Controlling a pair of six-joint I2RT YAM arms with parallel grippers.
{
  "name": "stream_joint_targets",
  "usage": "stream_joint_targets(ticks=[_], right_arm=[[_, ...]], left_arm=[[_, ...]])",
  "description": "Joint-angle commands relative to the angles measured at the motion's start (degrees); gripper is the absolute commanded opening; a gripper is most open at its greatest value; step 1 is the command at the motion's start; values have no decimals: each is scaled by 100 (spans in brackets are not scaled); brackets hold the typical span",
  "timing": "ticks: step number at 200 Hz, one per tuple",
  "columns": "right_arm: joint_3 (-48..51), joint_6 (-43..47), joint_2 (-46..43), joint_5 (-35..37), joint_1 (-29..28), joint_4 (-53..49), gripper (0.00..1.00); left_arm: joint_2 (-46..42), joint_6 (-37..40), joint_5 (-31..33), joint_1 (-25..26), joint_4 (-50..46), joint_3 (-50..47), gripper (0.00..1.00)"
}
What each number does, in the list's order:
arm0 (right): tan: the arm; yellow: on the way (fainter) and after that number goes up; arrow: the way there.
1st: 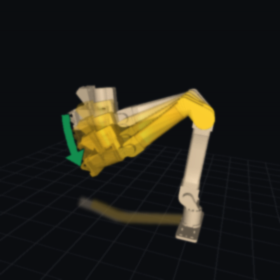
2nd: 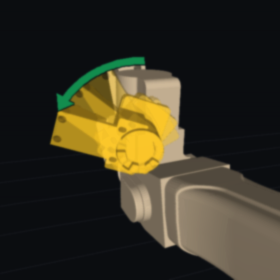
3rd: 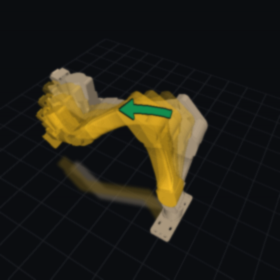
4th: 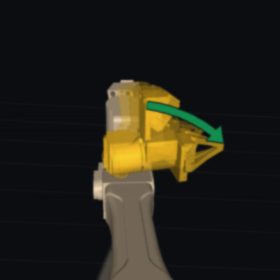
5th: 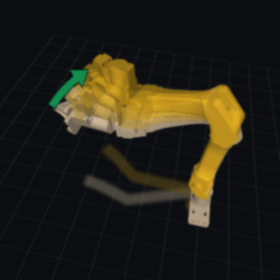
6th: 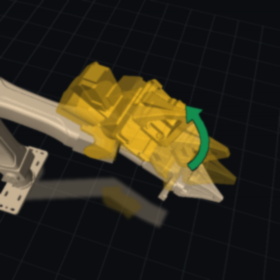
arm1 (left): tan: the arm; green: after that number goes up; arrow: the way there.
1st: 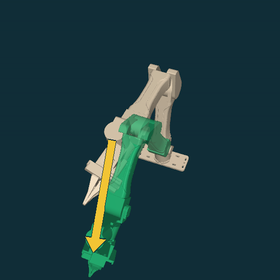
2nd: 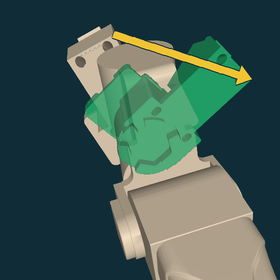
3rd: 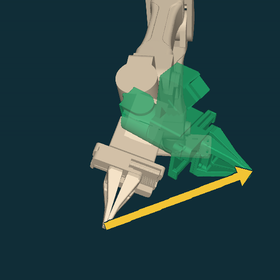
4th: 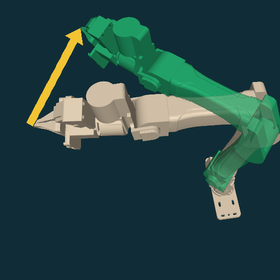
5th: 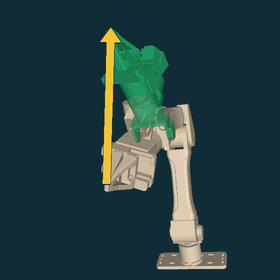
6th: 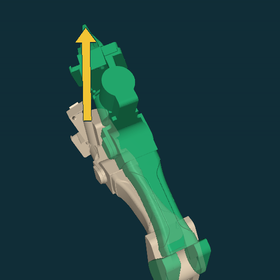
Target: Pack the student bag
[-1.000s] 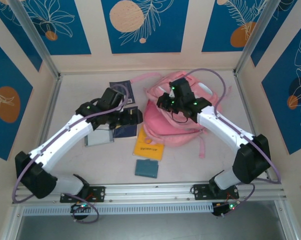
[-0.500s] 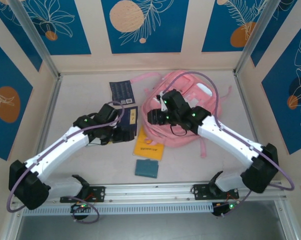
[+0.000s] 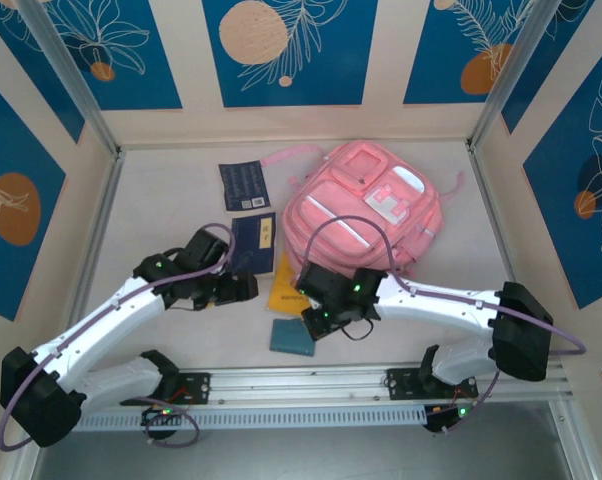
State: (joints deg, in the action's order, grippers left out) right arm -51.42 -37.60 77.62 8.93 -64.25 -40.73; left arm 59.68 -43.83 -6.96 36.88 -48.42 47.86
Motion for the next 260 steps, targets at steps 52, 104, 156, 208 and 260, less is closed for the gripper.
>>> stream_joint_targets(ticks=[52,104,156,208,260], right_arm=[[639,-663,748,-128,-267,6,0],[522,-685,1173,-668,-298,661,0],[218,-731,1227,-1153,-368,1191,0],[-305,-627,1462,-1421,-375,1763,0],[-1671,-225,2729,-1762,-363,1851,0]], left_arm=[[-253,-275,2,318,-4,-540,91],[-815,-609,446,309,-434,-461,91],[-1143,-746,577,290,-659,-400,92],[-1154,-836,606,293,-668,-487,92],[-1101,-1098,870,273,-778,-678,93]])
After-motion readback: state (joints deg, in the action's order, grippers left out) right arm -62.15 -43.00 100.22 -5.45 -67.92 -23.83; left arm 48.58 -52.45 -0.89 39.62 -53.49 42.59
